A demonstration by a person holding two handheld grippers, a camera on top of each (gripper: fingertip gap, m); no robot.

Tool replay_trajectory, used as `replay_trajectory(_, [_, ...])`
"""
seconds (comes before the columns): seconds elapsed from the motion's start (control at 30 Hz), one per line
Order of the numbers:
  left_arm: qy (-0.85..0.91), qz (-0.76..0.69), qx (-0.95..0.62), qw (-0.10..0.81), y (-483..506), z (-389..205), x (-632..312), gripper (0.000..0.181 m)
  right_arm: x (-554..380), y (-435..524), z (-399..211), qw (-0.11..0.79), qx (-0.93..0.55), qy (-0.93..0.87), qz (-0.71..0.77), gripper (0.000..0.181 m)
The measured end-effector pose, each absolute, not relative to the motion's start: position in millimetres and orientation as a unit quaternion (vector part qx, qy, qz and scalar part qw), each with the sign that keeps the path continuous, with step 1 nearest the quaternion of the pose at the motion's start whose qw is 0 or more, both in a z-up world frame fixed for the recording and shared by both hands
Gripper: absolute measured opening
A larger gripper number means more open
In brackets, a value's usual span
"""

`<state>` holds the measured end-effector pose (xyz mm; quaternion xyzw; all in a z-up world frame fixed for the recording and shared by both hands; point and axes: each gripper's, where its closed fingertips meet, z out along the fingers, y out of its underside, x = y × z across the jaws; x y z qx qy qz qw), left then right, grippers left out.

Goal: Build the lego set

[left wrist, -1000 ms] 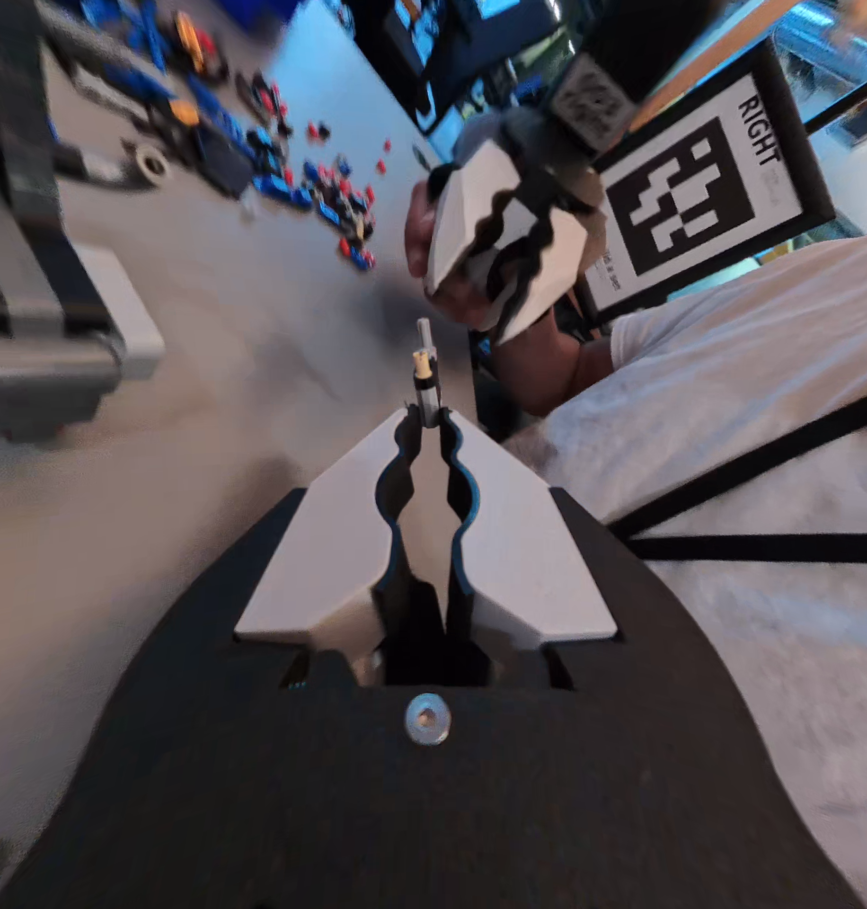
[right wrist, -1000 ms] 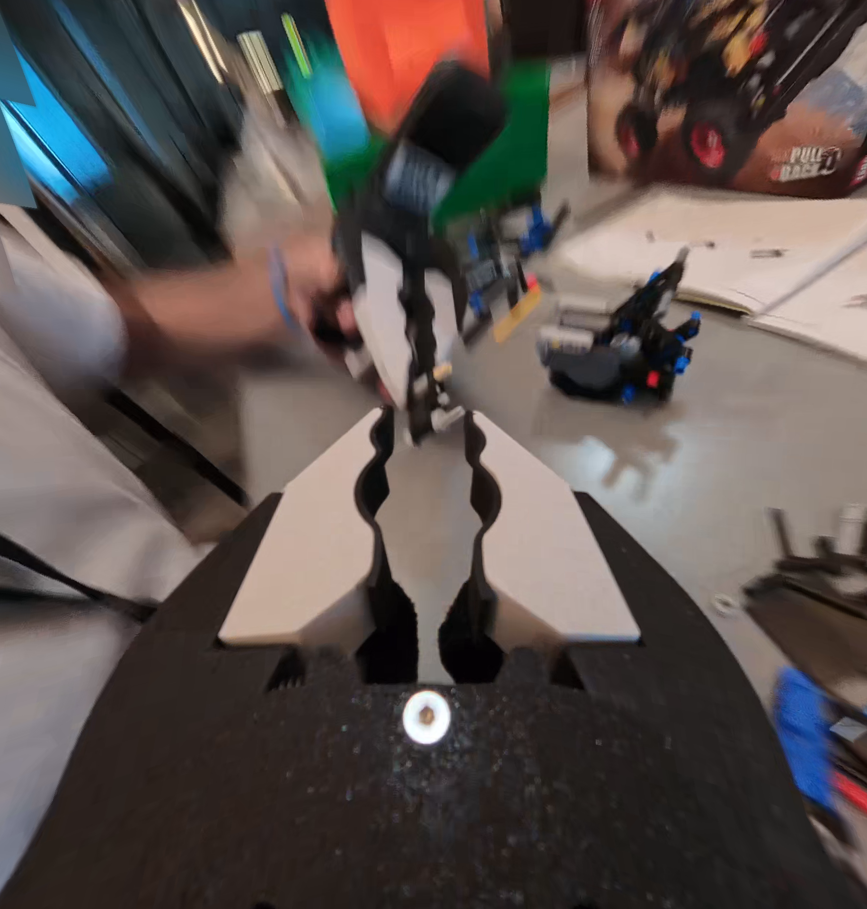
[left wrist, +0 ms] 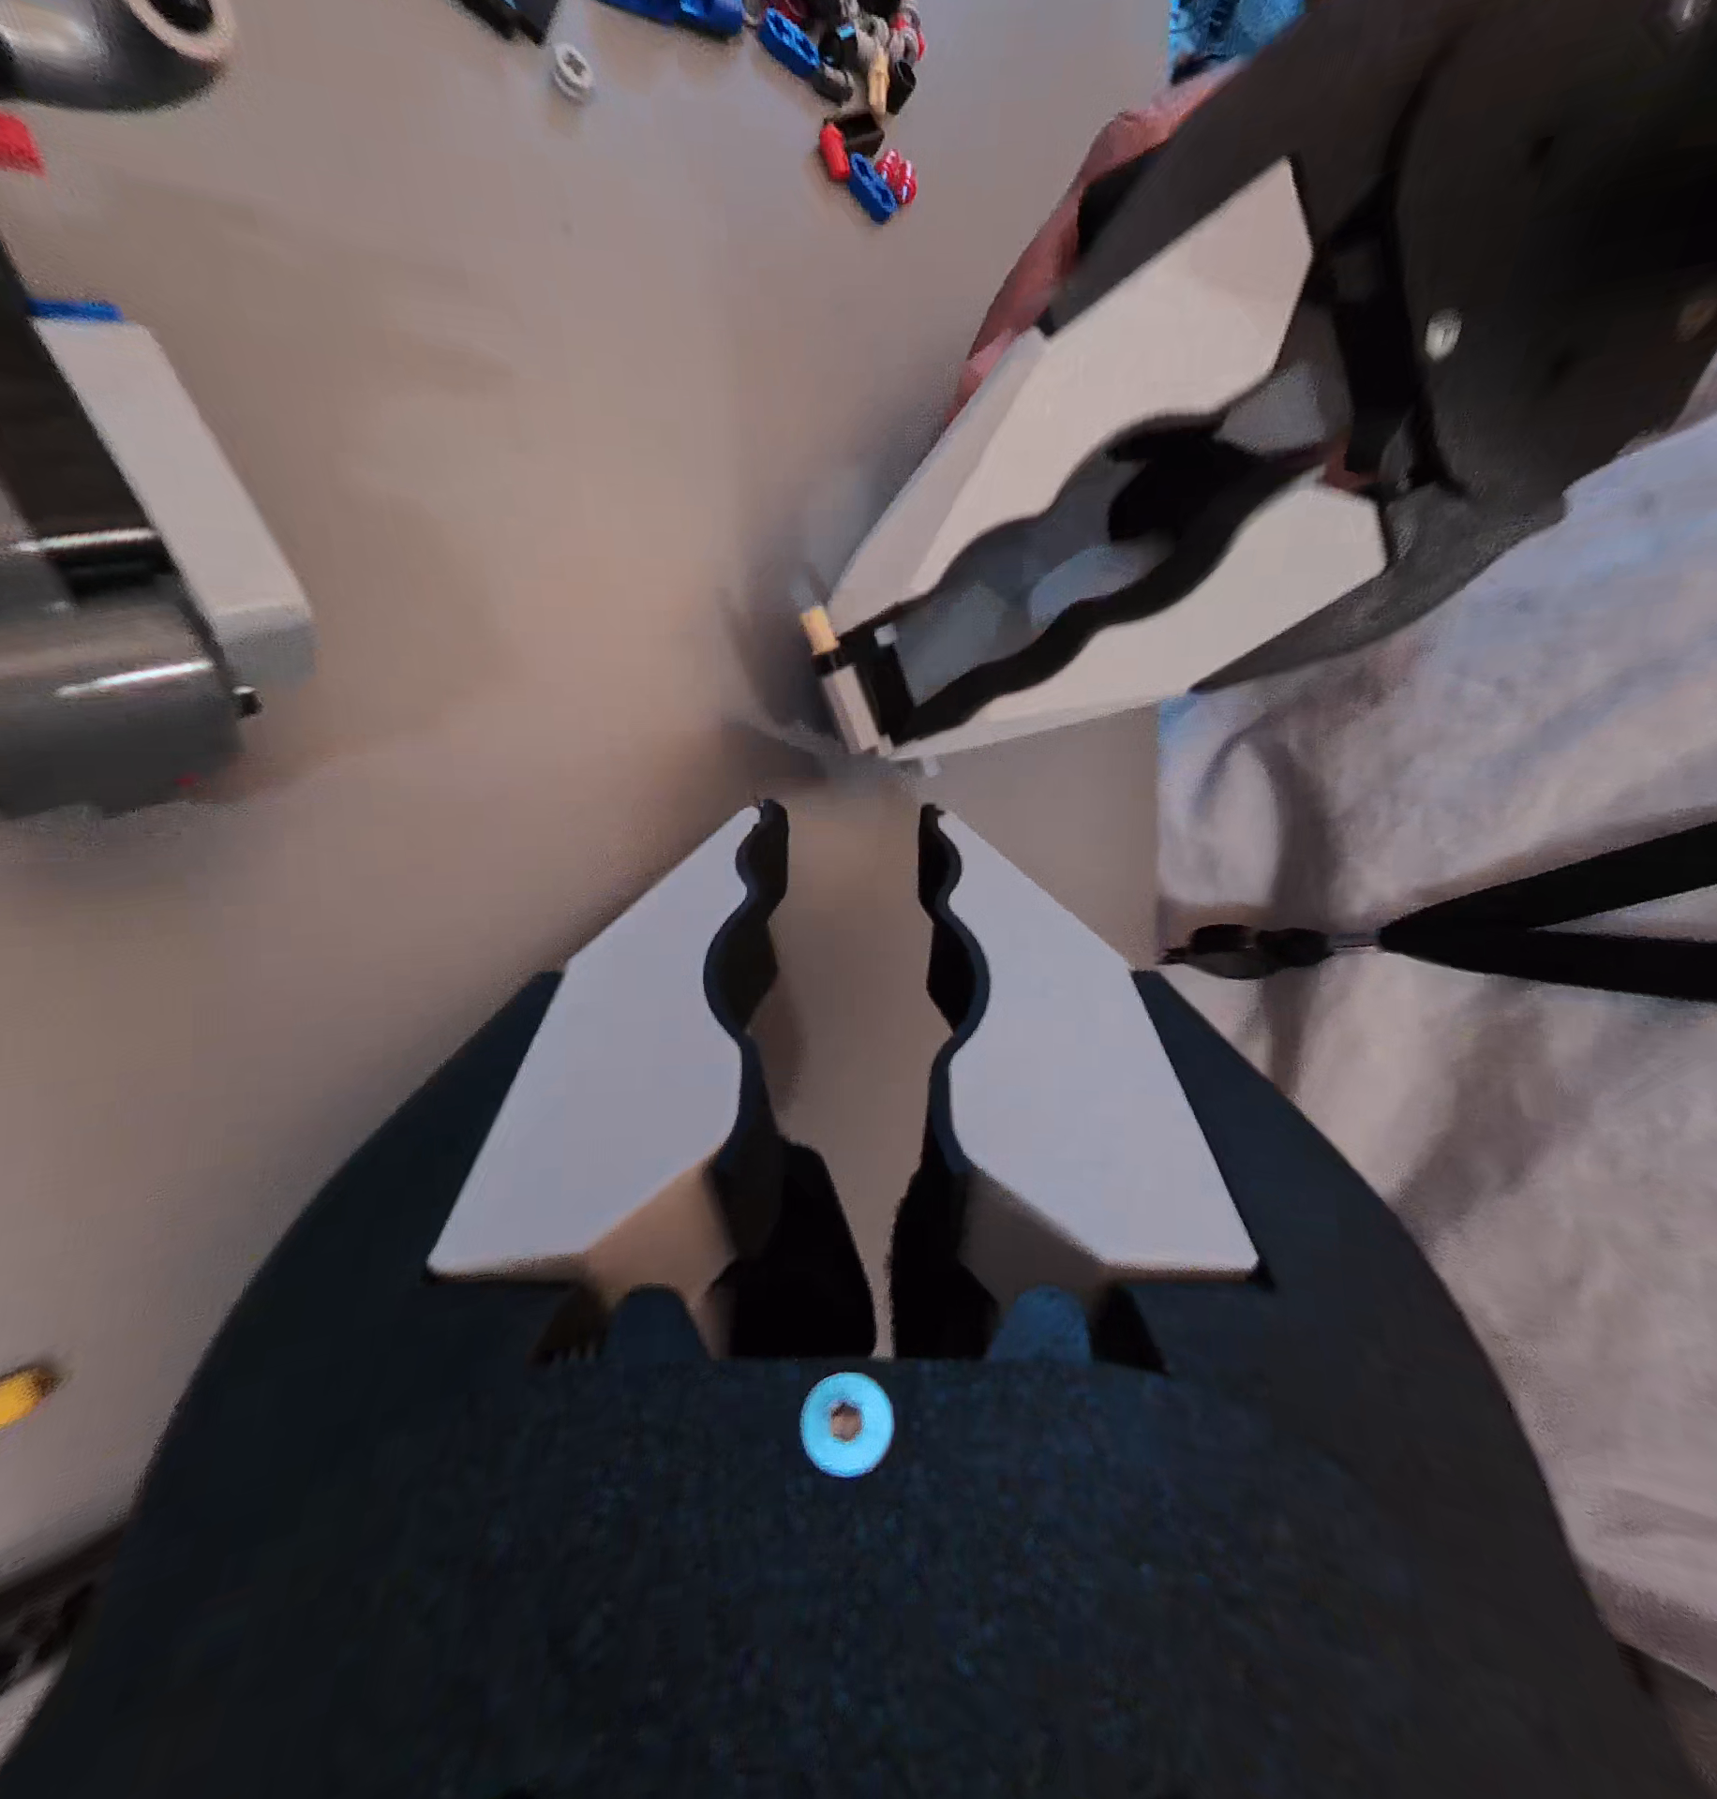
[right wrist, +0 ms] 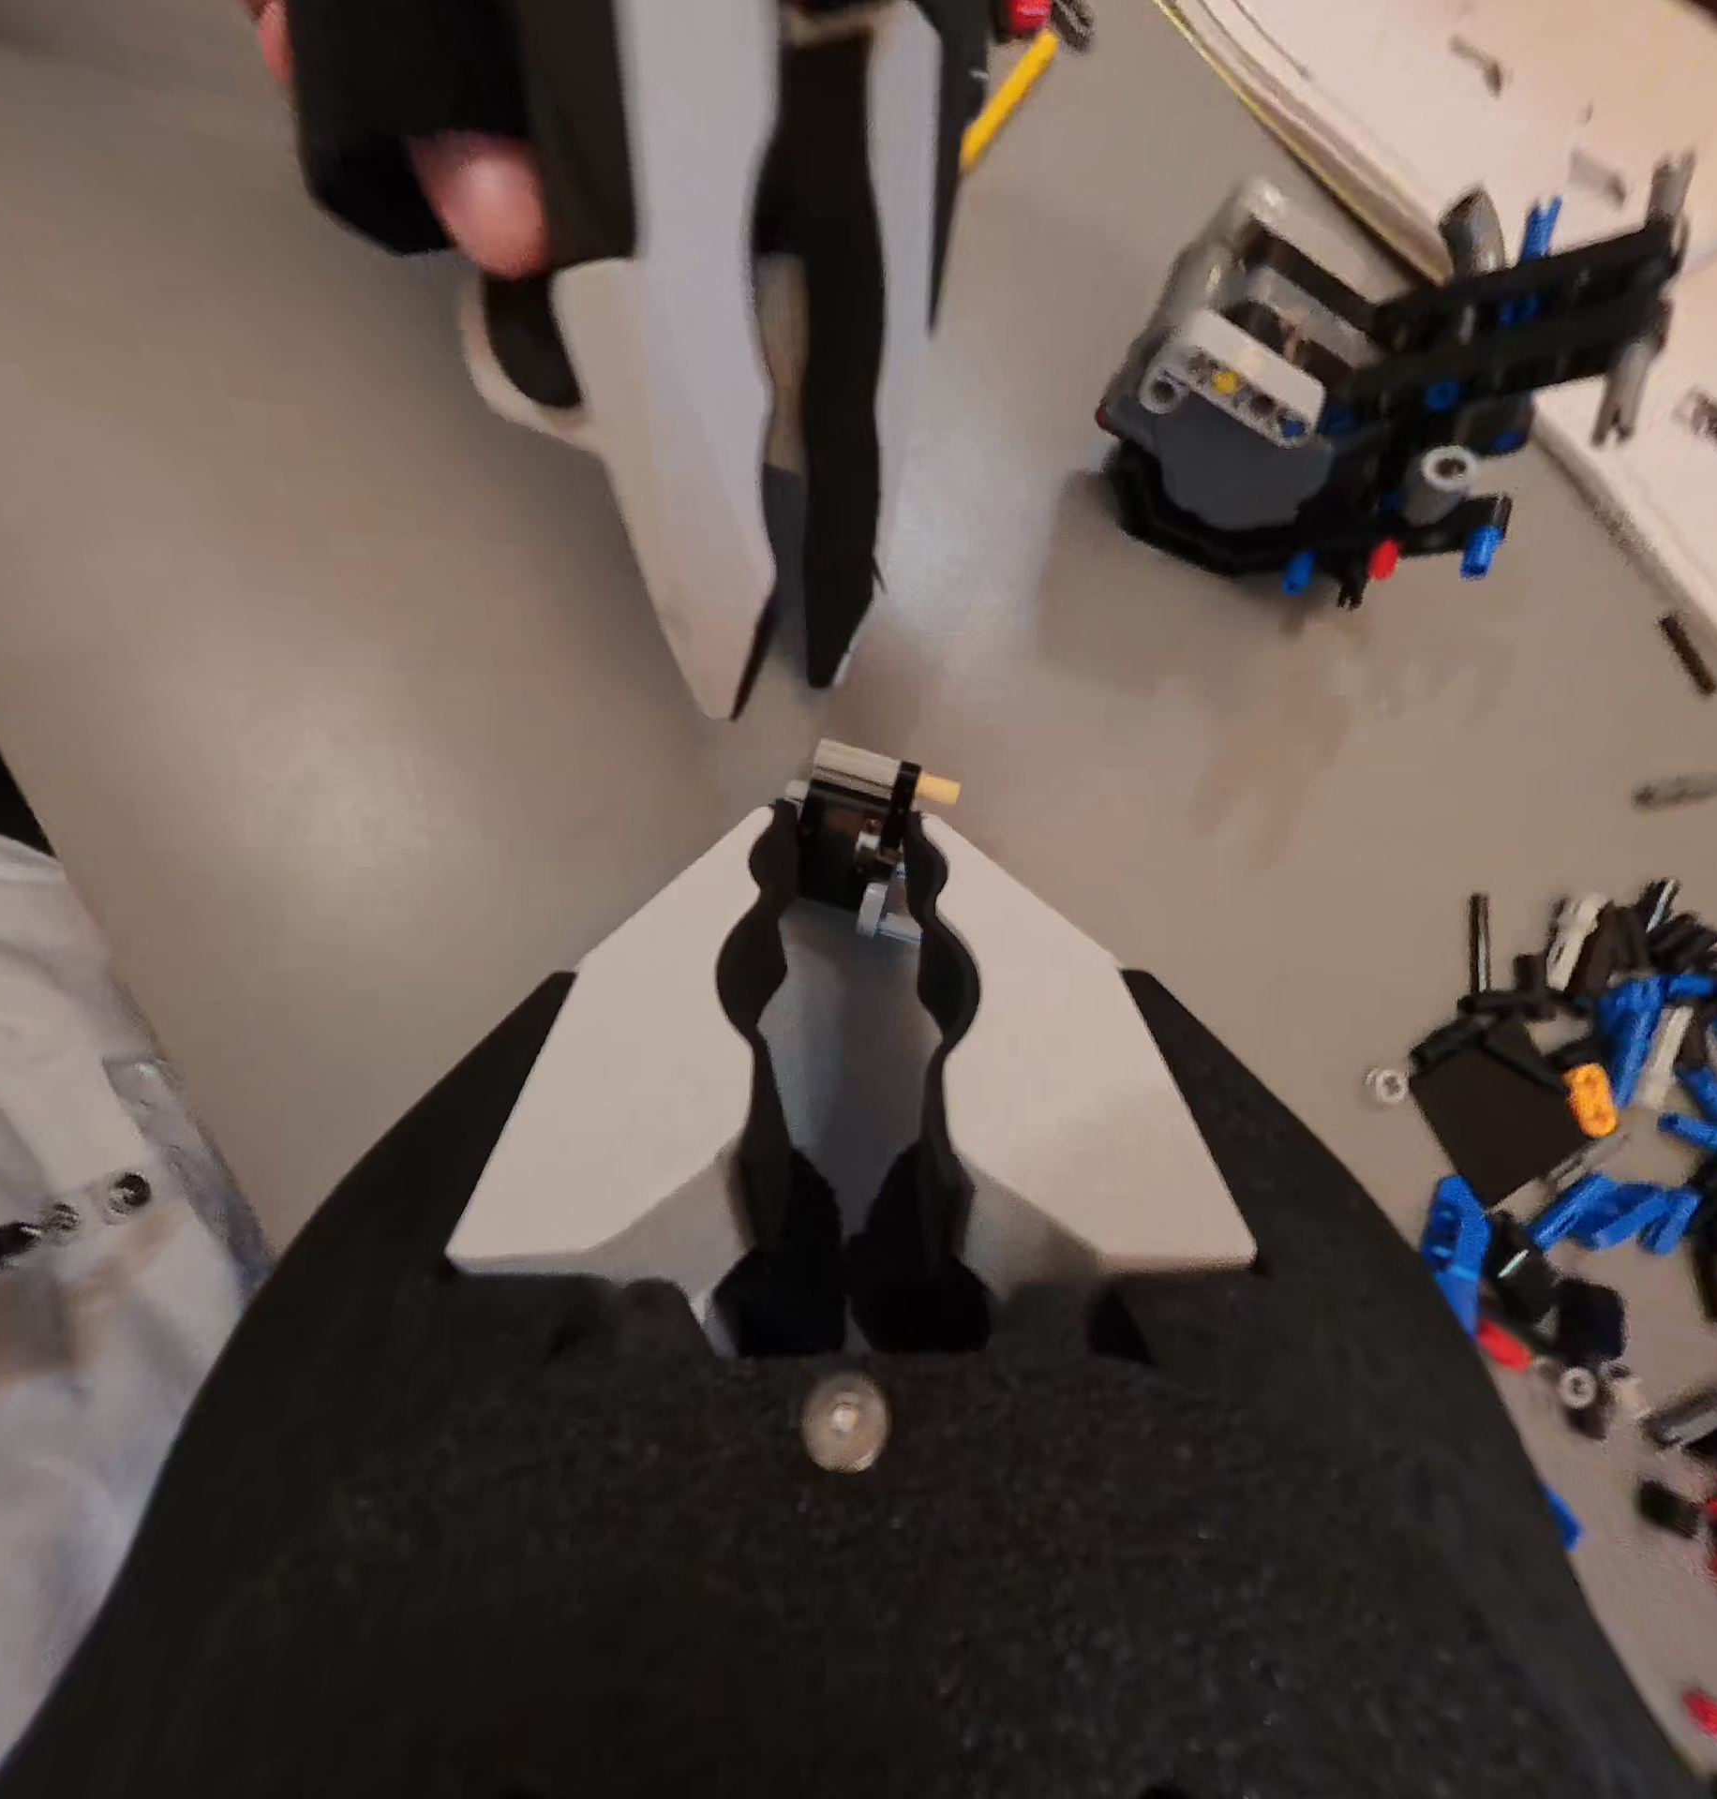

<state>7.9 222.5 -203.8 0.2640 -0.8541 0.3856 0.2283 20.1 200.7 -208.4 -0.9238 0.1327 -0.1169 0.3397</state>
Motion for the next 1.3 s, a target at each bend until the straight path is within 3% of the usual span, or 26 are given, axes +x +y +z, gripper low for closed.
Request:
replay_trajectory(0.03, [-0.861,0.392,0.256,0.199,226.2,-203.9,11.4,0.023,20.6,199.7,-209.3,0.332,-0.925,0.154,-0.100,0.021])
replay_trajectory(0.17, [-0.876,0.430,0.207,0.063,237.2,-195.0,26.9,0.019,36.5,194.3,-213.3,0.299,-0.924,0.213,-0.109,0.021])
replay_trajectory(0.27, [-0.862,0.470,0.189,0.013,237.2,-182.8,32.0,0.016,42.3,195.9,-219.2,0.300,-0.917,0.246,-0.093,0.021])
replay_trajectory(0.47, [-0.847,0.495,0.193,-0.024,241.2,-181.6,41.6,0.018,42.8,197.4,-218.7,0.321,-0.905,0.272,-0.069,0.023])
replay_trajectory(0.53, [-0.841,0.503,0.195,-0.021,241.4,-180.4,42.1,0.018,41.5,197.3,-216.9,0.339,-0.896,0.280,-0.056,0.031])
replay_trajectory(0.7, [-0.830,0.521,0.195,-0.050,242.1,-173.3,47.5,0.018,46.9,179.3,-186.5,0.438,-0.847,0.298,-0.043,0.032])
replay_trajectory(0.93, [-0.788,0.563,0.206,-0.140,254.7,-145.9,69.1,0.017,120.5,94.9,-145.2,0.537,-0.756,0.334,-0.169,0.033])
replay_trajectory(1.3, [-0.761,0.580,0.255,-0.141,273.5,-141.0,89.8,0.016,176.1,92.3,-148.4,0.516,-0.769,0.321,-0.196,0.032])
